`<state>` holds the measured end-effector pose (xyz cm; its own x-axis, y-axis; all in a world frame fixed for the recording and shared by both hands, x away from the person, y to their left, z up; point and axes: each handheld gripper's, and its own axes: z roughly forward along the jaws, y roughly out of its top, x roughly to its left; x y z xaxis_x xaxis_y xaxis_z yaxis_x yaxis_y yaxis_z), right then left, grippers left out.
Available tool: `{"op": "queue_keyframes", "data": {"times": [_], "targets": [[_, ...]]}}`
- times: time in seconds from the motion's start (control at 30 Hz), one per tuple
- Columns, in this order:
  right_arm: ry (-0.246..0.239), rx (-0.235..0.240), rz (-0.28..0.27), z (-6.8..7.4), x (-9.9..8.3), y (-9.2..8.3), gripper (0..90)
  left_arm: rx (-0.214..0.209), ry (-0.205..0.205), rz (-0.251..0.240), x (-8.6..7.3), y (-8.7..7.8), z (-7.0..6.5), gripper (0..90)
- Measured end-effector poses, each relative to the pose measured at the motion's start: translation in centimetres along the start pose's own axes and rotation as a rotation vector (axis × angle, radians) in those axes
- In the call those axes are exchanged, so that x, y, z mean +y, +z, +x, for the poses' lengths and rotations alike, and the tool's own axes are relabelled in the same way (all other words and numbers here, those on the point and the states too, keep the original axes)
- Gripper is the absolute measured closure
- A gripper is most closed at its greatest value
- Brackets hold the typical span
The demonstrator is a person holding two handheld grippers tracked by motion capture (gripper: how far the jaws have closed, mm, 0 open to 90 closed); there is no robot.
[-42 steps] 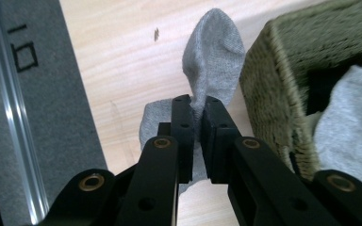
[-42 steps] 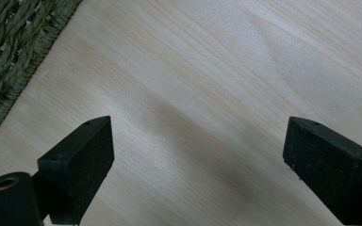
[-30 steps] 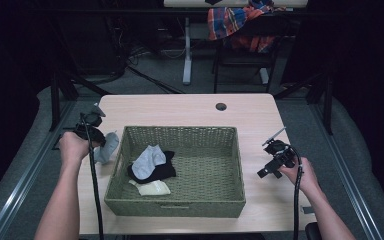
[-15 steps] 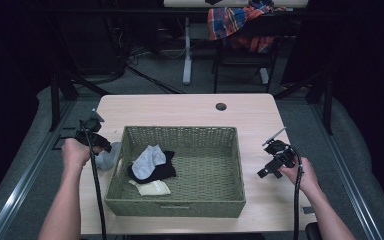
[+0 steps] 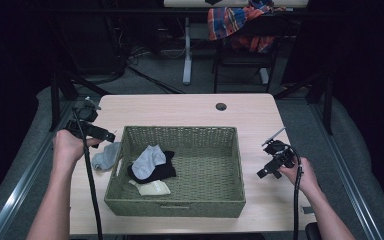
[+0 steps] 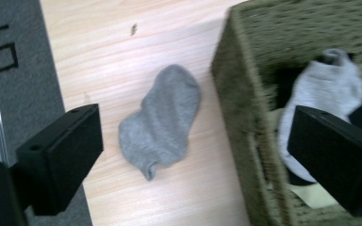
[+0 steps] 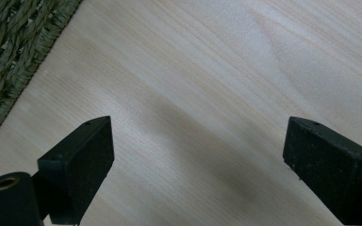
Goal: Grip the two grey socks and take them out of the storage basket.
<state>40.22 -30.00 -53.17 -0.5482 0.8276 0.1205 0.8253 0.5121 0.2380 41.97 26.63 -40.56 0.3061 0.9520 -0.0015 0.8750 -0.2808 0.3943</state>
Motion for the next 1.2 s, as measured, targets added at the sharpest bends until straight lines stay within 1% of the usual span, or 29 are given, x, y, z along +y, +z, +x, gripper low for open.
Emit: {"op": "queue_keyframes", "data": {"times": [0.03, 0.07, 0.1, 0.13, 0.17, 0.2, 0.23, 0.27, 0.3, 0.33, 0.37, 0.43, 0.57, 0.67, 0.7, 0.77, 0.8, 0.83, 0.87, 0.9, 0.93, 1.03, 1.07, 1.1, 1.13, 1.17, 1.2], "targets": [[0.001, 0.000, 0.000, 0.0, 0.0, 0.0, 9.1, 0.004, 0.008, -0.008, 0.1, -0.1, -0.4, 1.3], [0.001, 0.000, 0.000, 0.0, 0.0, 0.0, 9.1, 0.004, 0.008, -0.008, 0.1, -0.1, -0.4, 0.3], [-0.023, -0.013, 0.026, -0.2, 0.1, -0.2, 9.1, -0.001, 0.028, -0.016, 0.3, -0.5, -1.3, 0.2], [-0.023, -0.013, 0.026, -0.2, 0.1, -0.2, 9.1, -0.001, 0.028, -0.016, 0.3, -0.5, -1.3, 0.2], [-0.035, -0.015, 0.040, -0.2, 0.1, -0.3, 9.1, -0.006, 0.035, -0.022, 0.4, -0.6, -1.7, 0.2], [-0.030, -0.014, 0.032, -0.2, 0.1, -0.2, 9.1, -0.013, 0.053, -0.024, 0.6, -0.6, -2.4, 0.0], [-0.030, -0.014, 0.032, -0.2, 0.1, -0.2, 9.1, -0.013, 0.053, -0.024, 0.6, -0.6, -2.4, 0.0], [-0.028, -0.014, 0.031, -0.2, 0.1, -0.2, 9.1, -0.021, 0.060, -0.026, 0.7, -0.5, -2.8, 0.0], [-0.028, -0.014, 0.031, -0.2, 0.1, -0.2, 9.1, -0.025, 0.065, -0.029, 0.8, -0.4, -3.1, 0.0], [-0.031, -0.013, 0.033, -0.2, 0.1, -0.3, 9.1, -0.034, 0.080, -0.024, 0.9, -0.1, -3.7, 0.2], [-0.031, -0.013, 0.033, -0.2, 0.1, -0.3, 9.1, -0.034, 0.080, -0.024, 0.9, -0.1, -3.7, 0.2], [-0.041, -0.013, 0.037, -0.3, 0.1, -0.3, 9.1, -0.048, 0.095, -0.024, 1.1, 0.3, -4.3, 0.1], [-0.037, -0.013, 0.033, -0.3, 0.1, -0.3, 9.1, -0.070, 0.108, -0.034, 1.3, 0.9, -5.4, 0.0], [-0.043, -0.014, 0.039, -0.3, 0.1, -0.3, 9.1, -0.077, 0.125, -0.036, 1.5, 1.6, -6.4, 0.1], [-0.043, -0.014, 0.039, -0.3, 0.1, -0.3, 9.1, -0.077, 0.125, -0.036, 1.5, 1.6, -6.4, 0.1], [-0.041, -0.013, 0.038, -0.3, 0.1, -0.3, 9.1, -0.083, 0.127, -0.059, 1.5, 2.3, -7.1, 0.1], [-0.041, -0.013, 0.038, -0.3, 0.1, -0.3, 9.1, -0.083, 0.127, -0.059, 1.5, 2.3, -7.1, 0.1], [-0.038, -0.007, 0.041, -0.3, 0.1, -0.3, 9.1, -0.097, 0.130, -0.048, 1.4, 3.1, -7.5, 0.1], [-0.036, -0.006, 0.041, -0.3, 0.1, -0.3, 9.1, -0.097, 0.130, -0.048, 1.4, 3.1, -7.5, 0.3], [-0.033, -0.006, 0.037, -0.2, 0.1, -0.3, 9.1, -0.099, 0.144, -0.029, 1.3, 4.0, -8.2, 0.5], [-0.033, -0.006, 0.037, -0.2, 0.1, -0.3, 9.1, -0.099, 0.144, -0.029, 1.3, 4.0, -8.2, 0.6], [-0.037, 0.000, 0.043, -0.2, 0.1, -0.3, 9.1, -0.107, 0.159, -0.007, 1.4, 5.0, -8.9, 3.1], [-0.018, -0.002, 0.019, -0.1, 0.0, -0.1, 9.1, -0.108, 0.166, -0.001, 1.4, 5.3, -9.2, 6.7], [-0.018, -0.002, 0.019, -0.1, 0.0, -0.1, 9.1, -0.110, 0.174, 0.009, 1.4, 5.6, -9.4, 6.7], [-0.042, -0.003, 0.047, -0.3, 0.1, -0.3, 9.1, -0.122, 0.179, 0.017, 1.5, 6.0, -9.7, 14.7], [-0.042, -0.003, 0.047, -0.3, 0.1, -0.3, 9.1, -0.122, 0.179, 0.017, 1.5, 6.0, -9.7, 15.7], [-0.003, 0.002, 0.002, 0.0, 0.0, 0.0, 9.1, -0.123, 0.183, 0.024, 1.6, 6.3, -10.0, 15.7]]}}
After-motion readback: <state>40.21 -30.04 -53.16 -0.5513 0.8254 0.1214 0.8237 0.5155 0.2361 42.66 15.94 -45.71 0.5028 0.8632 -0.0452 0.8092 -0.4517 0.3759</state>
